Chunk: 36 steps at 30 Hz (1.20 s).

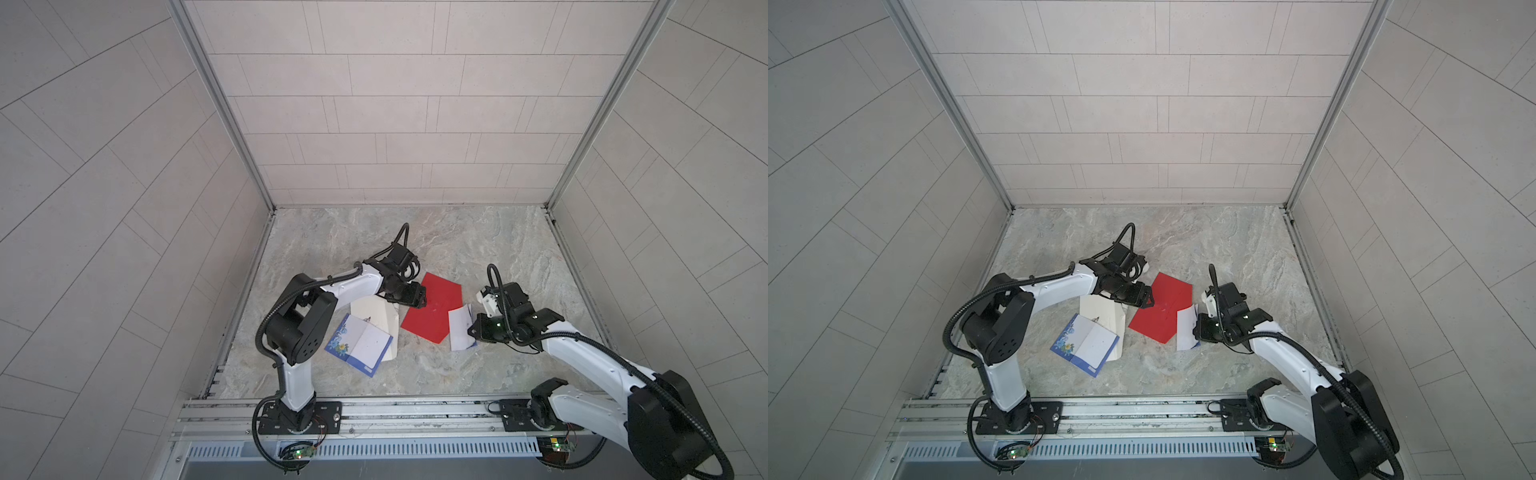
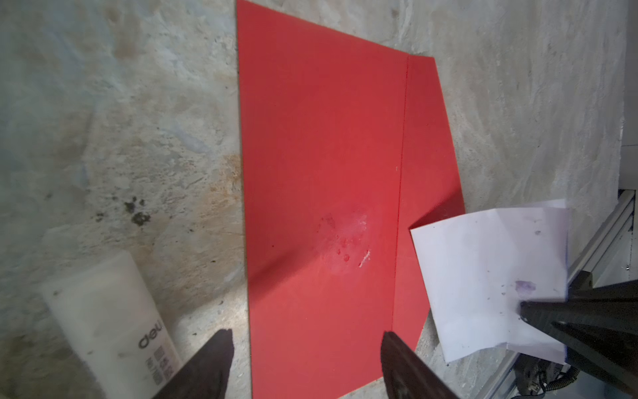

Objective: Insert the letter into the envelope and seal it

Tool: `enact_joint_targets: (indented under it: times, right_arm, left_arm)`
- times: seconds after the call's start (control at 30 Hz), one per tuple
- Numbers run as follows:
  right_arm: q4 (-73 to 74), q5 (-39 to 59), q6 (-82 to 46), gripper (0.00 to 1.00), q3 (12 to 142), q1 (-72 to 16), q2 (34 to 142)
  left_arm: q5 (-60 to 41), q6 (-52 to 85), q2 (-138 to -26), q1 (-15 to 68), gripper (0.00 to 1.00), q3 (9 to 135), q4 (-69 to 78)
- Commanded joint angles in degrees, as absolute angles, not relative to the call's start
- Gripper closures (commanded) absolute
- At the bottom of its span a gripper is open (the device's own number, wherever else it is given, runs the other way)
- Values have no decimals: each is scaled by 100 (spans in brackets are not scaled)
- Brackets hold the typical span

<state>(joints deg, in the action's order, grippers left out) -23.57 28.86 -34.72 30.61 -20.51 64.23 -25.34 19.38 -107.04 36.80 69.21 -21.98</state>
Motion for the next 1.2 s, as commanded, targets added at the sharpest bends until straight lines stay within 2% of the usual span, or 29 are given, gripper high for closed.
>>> enact_joint_targets:
  times: [0.0, 0.5, 0.8, 1.17]
  right_arm:
    - [-2435, 2753, -3471, 100, 3445, -2028, 6708]
    - [-2386, 2369, -3873, 100, 4205, -1802, 8106]
    - [-1784, 2463, -4063, 100, 4271, -1802, 8487]
    - [-1805, 2145, -3899, 100, 4494, -1922, 8851]
  left_arm:
    - [-2555, 1789, -10940, 3709, 25, 7133, -2364]
    - [-3069, 1554, -11486, 3767, 25, 7540, -2467]
    - [-3194, 1435, -11533, 3822, 25, 7581, -2575]
    - [-3292, 1337, -11550, 3884, 25, 7684, -2698]
